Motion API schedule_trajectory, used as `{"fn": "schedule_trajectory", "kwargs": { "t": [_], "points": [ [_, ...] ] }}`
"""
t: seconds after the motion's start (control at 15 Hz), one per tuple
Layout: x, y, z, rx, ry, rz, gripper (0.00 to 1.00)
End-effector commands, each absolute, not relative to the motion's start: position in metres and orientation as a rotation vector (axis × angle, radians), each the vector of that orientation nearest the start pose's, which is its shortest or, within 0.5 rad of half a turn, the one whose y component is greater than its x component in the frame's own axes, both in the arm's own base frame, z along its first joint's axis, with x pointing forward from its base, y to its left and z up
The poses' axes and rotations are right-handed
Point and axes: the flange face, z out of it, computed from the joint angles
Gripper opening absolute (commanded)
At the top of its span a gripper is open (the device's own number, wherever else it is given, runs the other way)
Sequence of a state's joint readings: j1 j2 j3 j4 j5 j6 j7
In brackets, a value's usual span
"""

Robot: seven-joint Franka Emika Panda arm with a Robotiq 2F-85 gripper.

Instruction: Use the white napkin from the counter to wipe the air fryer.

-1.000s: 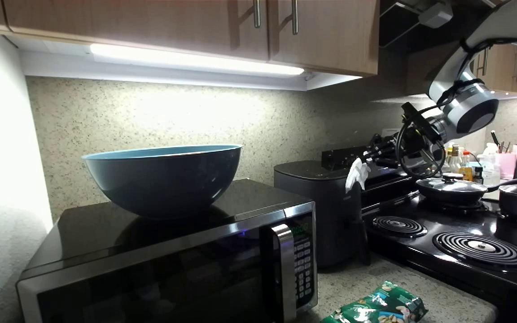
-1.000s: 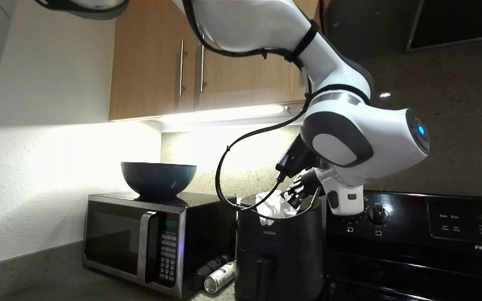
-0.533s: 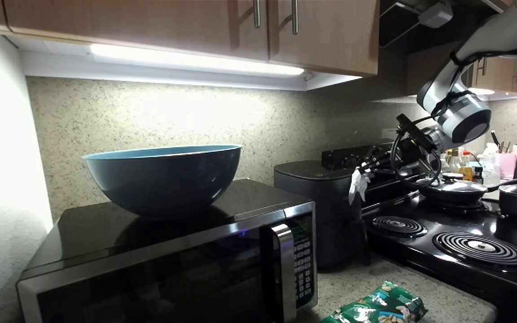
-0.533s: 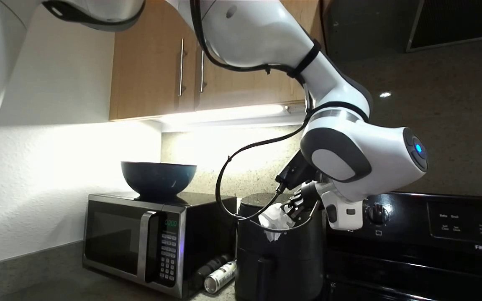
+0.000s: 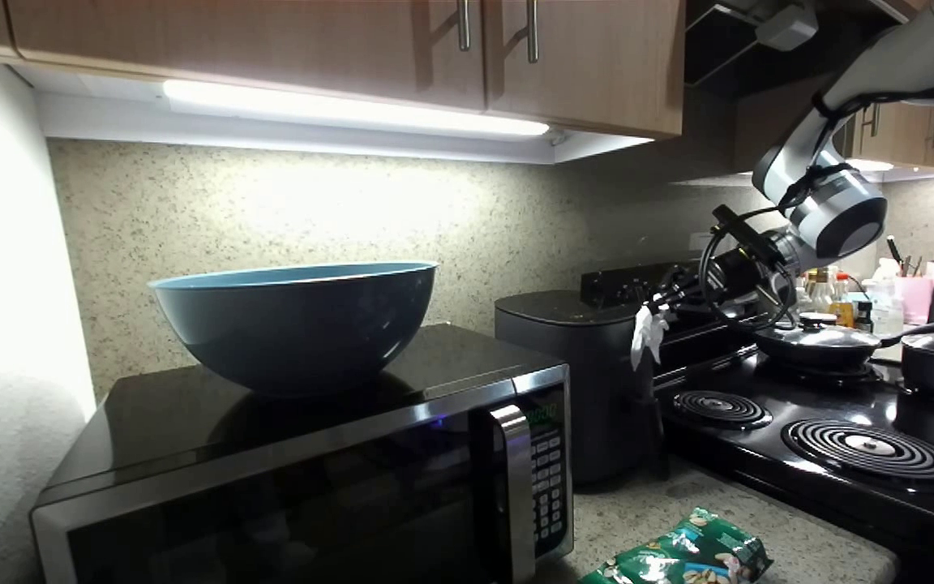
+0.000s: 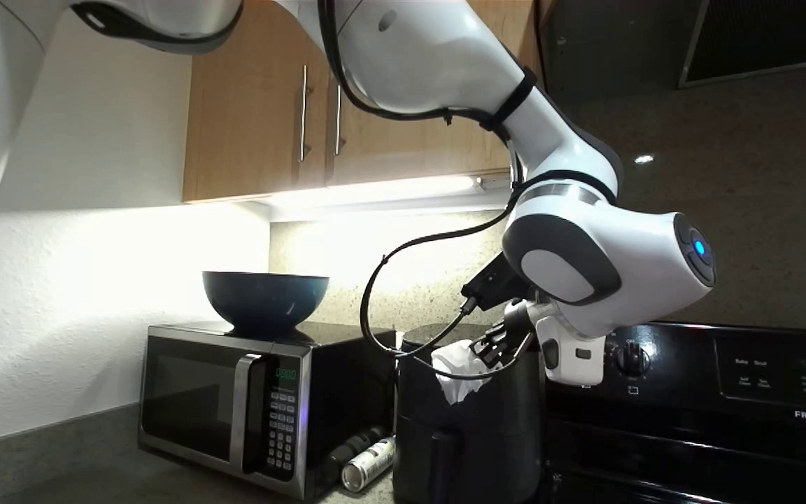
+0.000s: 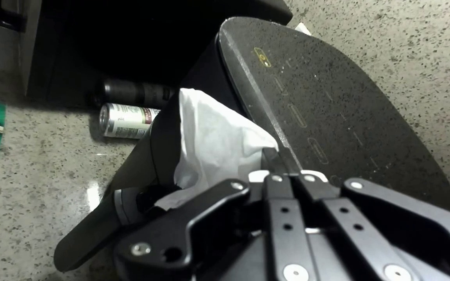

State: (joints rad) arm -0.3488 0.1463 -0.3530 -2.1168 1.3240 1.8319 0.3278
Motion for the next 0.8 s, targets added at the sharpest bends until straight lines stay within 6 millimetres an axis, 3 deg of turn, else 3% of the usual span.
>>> {"fn": "schedule_trajectory", "kwargs": {
  "t": [0.0,0.13,0.27,0.33,0.47,0.73],
  "points": [
    [0.486,-0.305,0.326,-1.275,1.665,0.137,0.00],
    [0.480,-0.309,0.322,-1.265,1.694,0.141,0.00],
    [0.476,-0.315,0.307,-1.298,1.798,0.104,0.00],
    [0.470,-0.313,0.321,-1.284,1.710,0.103,0.00],
    [0.472,-0.313,0.307,-1.289,1.733,0.117,0.01],
    [0.471,-0.311,0.319,-1.239,1.675,0.094,0.00]
  ]
}}
